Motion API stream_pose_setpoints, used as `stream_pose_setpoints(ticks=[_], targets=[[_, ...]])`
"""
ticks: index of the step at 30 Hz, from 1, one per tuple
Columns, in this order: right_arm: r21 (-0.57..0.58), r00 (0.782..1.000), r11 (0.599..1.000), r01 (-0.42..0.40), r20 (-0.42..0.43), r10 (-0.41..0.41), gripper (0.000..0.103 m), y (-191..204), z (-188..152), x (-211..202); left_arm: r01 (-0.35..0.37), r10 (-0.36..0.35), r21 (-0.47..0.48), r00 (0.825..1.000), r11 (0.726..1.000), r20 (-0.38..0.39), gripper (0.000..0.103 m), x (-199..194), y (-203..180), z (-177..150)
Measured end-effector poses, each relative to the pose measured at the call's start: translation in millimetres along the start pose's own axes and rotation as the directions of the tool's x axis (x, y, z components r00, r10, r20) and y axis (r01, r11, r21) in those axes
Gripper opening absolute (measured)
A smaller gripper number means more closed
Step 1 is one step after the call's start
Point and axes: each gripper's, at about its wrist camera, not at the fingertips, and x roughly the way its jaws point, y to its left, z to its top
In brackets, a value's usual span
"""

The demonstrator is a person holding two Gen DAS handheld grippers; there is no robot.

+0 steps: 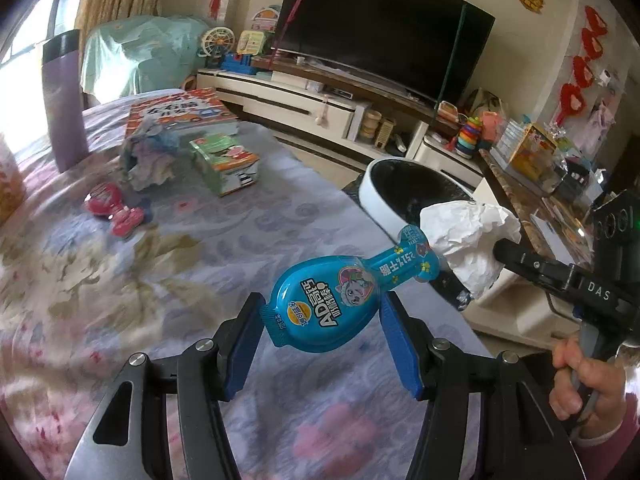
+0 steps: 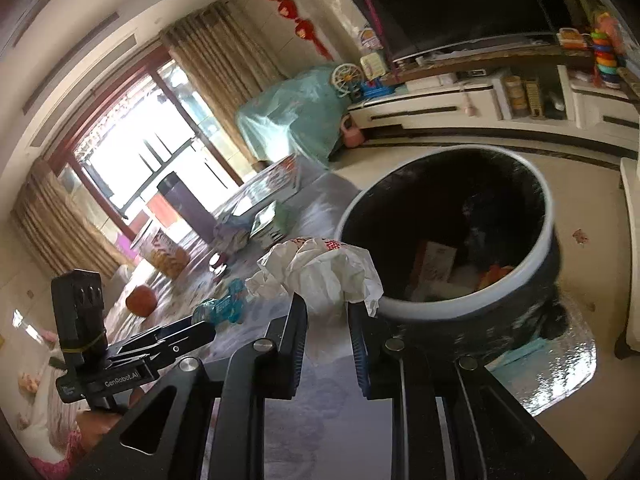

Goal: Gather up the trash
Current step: 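Carry the blue candy pack and tissue over the bin and release both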

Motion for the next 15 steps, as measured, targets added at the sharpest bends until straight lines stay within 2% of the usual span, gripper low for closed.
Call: stream_pose_setpoints(ticks=[15], targets=[[0.023, 0.998, 0.998, 0.057, 0.031, -0.058, 0.021, -31.8, 18.2, -10.5, 0.007, -0.006, 0.068, 1.000, 0.998, -0.007, 0.057, 35.5, -37.7, 33.7]])
